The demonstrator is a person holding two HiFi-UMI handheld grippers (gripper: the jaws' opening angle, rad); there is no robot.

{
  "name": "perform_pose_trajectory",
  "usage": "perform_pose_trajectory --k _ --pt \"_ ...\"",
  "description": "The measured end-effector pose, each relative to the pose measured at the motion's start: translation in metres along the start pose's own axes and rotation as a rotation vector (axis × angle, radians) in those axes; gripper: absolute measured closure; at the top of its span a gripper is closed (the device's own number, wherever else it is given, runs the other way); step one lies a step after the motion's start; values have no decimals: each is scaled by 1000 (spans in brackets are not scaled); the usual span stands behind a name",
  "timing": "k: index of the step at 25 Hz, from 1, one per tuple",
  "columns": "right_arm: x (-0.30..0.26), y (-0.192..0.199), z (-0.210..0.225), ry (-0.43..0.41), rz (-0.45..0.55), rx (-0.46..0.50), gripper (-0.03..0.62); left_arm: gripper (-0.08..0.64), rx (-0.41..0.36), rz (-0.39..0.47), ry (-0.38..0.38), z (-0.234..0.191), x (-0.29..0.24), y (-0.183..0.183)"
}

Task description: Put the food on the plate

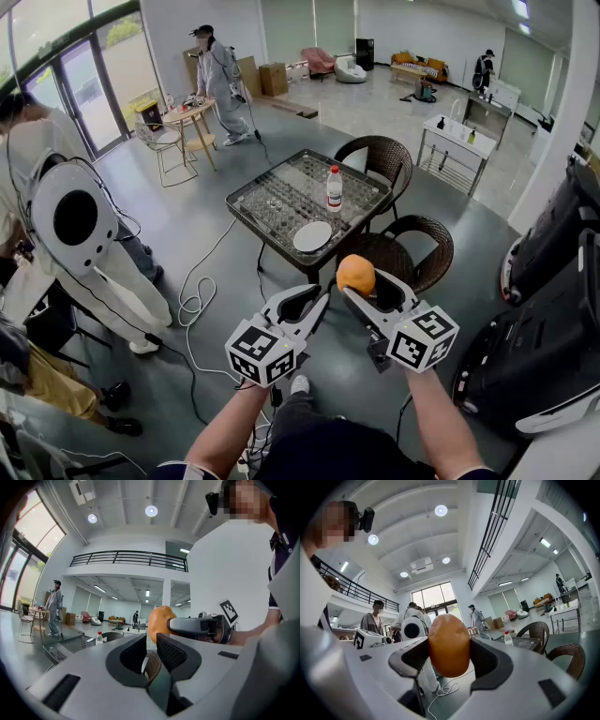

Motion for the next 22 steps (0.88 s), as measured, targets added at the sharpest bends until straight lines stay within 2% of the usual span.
perform_pose_trajectory --k 22 --pt "6 -9 1 -22 54 11 310 485 -13 -6 -6 7 -4 0"
Point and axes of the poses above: the fingertips, and each gripper's own axes: x backward along the fingers, z to its right, y out of its underside, the point moved 8 cm from there along x, backward along the fingers, and after that the axes turned 8 degrees about z, right-handed, at the moved point
